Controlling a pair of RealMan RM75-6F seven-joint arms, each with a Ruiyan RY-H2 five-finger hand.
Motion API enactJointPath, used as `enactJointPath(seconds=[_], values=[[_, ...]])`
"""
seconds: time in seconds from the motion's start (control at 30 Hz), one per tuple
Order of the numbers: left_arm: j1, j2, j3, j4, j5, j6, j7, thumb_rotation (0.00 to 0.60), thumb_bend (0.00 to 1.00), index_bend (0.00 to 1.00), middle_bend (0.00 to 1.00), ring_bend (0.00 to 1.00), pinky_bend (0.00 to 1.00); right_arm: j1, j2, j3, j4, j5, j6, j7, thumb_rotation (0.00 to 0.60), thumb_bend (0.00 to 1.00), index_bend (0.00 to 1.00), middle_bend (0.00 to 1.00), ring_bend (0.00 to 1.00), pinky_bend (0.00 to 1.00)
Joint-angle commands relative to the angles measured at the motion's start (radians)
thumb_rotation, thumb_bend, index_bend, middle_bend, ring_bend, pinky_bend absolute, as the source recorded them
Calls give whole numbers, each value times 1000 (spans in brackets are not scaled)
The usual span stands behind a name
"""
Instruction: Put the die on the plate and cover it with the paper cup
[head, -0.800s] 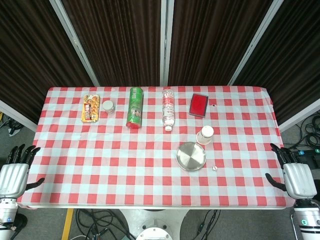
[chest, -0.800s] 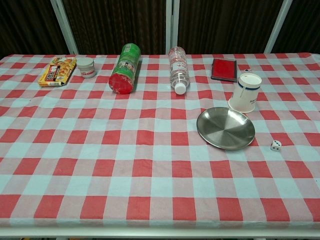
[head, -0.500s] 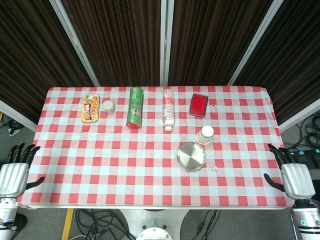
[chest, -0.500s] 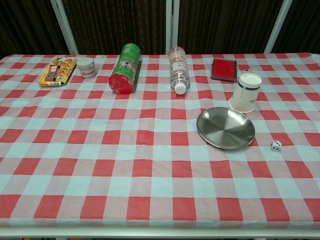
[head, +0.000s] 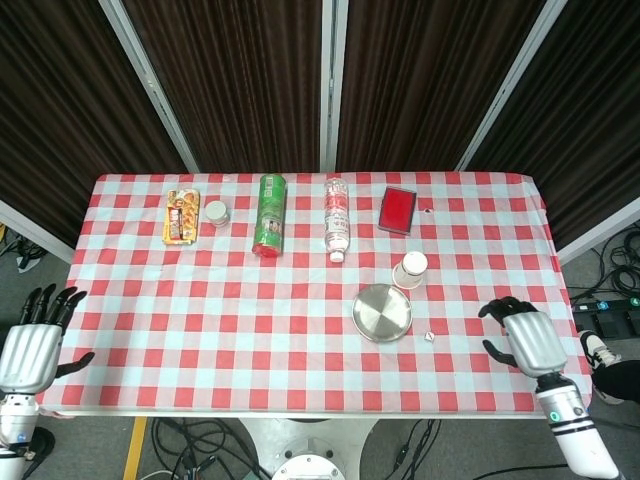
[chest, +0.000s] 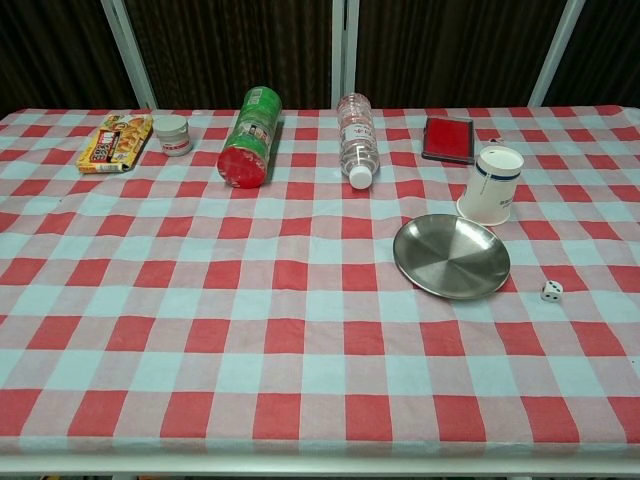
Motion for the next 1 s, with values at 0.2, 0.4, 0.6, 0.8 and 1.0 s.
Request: enactJointPath(seconds=[0.2,0.4,0.6,0.8,1.0], values=[[2,2,6,9,1,-7,-18,600,0,141,123,16,39,112,-157,-14,162,17,-157,-116,600,213,458,347,259,370],[4,2,11,12,-2,-13,-31,600,0,145,123,16,39,129,-244,-30,259,3,-155,-128,600,220,478,328,220,264],[4,2,10,17,-2,-15,-45,600,0,145,123,15,38,139,-307,-47,339,-14,-149,-118,600,220,479,309,193,218],[3,1,12,25,-1,-20,-59,600,0,145,123,16,38,151,-343,-54,384,-20,-148,-108,600,224,479,305,193,217],[5,-3,12,34,-1,-18,-72,600,0,145,123,16,38,164,-356,-58,398,-25,-150,-109,600,224,479,304,193,217]])
